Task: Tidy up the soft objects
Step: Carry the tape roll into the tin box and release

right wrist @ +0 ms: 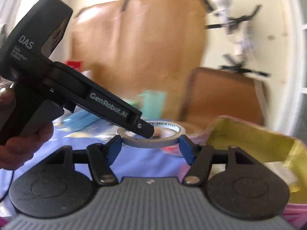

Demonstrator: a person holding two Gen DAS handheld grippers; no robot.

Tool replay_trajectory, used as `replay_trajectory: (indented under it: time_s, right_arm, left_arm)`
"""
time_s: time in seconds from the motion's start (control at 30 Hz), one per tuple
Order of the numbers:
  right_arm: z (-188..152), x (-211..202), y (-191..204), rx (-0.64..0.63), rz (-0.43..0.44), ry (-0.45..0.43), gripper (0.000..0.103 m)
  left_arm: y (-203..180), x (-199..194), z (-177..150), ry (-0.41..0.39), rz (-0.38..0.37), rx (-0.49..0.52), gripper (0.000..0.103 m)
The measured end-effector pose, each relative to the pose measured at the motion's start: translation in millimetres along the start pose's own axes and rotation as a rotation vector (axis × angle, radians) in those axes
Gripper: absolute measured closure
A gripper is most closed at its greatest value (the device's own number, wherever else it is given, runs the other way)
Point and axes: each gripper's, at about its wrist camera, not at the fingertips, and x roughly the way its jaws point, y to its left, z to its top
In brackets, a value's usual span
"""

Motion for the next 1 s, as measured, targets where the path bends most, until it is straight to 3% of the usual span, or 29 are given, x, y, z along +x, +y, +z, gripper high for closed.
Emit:
replay_trajectory:
  time_s: [0.17, 0.27, 0.33, 0.5, 0.7, 0.87, 0.93, 1.0]
  right_arm:
    - [-9, -9, -44, 0.056, -0.155, 0.014, 0.035]
    - [-22, 1, -71, 0.109, -0.232, 0.072, 0.031]
    - [-28, 7, -79, 0.140, -0.293, 0.106, 0.031]
    - [-27, 0, -87, 0.217, -0.262, 0.051, 0.033]
    - [-9, 4, -65, 0.213, -0.138, -0.018, 0.059]
    - [1, 41, -33, 0.205, 0.047, 0.067, 0.071]
    - [5, 61, -18, 0.185, 0.103, 0.103, 0.071]
    - [7, 80, 3, 0.110, 0.105, 0.133, 0.070]
  left_arm:
    - [-36, 47, 12, 0.010, -0.076, 0.051, 0.058]
    - [-40, 68, 12, 0.057, -0.065, 0.054, 0.055]
    - [-34, 60, 8, 0.041, -0.067, 0.049, 0.055]
    - [7, 14, -6, -0.021, -0.010, 0.018, 0.051]
    - [91, -30, -51, -0.005, 0.198, -0.108, 0.050]
    - [158, -57, -86, 0.010, 0.372, -0.240, 0.050]
    - [177, -62, -95, 0.011, 0.398, -0.299, 0.050]
    - [189, -65, -102, -0.012, 0.387, -0.349, 0.050]
